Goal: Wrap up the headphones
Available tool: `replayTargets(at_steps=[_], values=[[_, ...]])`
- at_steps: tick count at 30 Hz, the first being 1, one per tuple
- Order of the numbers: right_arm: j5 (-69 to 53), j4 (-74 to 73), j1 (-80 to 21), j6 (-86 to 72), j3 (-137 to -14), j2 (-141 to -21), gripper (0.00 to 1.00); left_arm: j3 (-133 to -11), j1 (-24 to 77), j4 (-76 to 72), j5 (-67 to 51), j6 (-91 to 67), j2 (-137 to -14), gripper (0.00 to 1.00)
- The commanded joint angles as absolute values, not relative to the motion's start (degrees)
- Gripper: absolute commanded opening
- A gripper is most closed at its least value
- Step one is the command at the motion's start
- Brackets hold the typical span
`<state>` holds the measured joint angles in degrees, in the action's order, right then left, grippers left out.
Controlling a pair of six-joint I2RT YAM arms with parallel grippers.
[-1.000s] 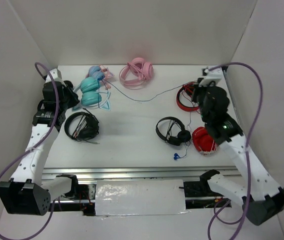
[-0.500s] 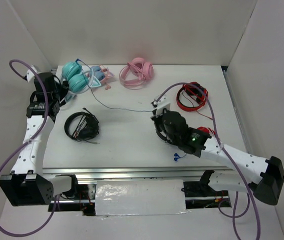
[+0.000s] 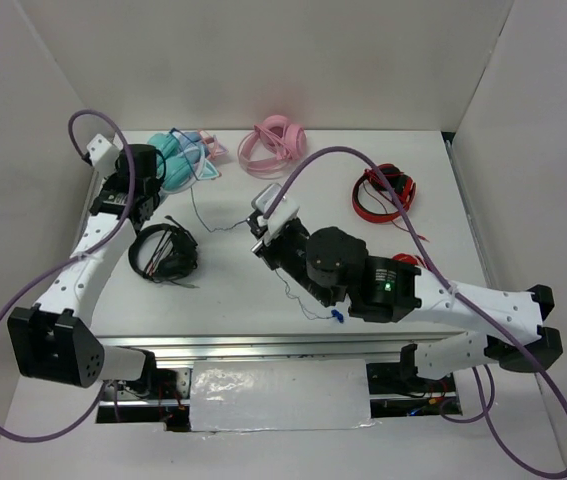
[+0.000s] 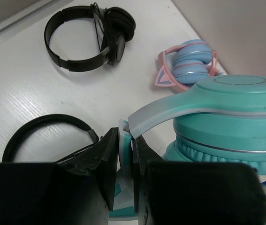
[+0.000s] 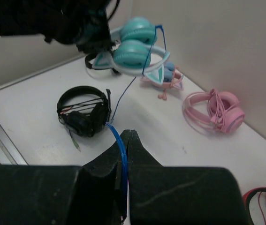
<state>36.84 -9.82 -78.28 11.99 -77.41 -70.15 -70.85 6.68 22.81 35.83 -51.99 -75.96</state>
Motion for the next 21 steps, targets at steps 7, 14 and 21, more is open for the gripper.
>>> replayTargets(at_steps=[7,14,21], values=[[39.37,-12.13,-81.03,25.83,-92.37,-76.46,0.0,-74.63,15.02,25.75,51.59,-56.95,-82.18,0.0],[45.96,-5.54,-81.3,37.87,-96.24,-78.4,0.0,-67.94,19.68,19.25,53.44,-51.51,-81.12,0.0],[46.41,-0.97,-76.91,42.19,-97.65,-78.4,0.0,-59.96,25.13,12.4,54.4,-39.65,-78.58,0.0]])
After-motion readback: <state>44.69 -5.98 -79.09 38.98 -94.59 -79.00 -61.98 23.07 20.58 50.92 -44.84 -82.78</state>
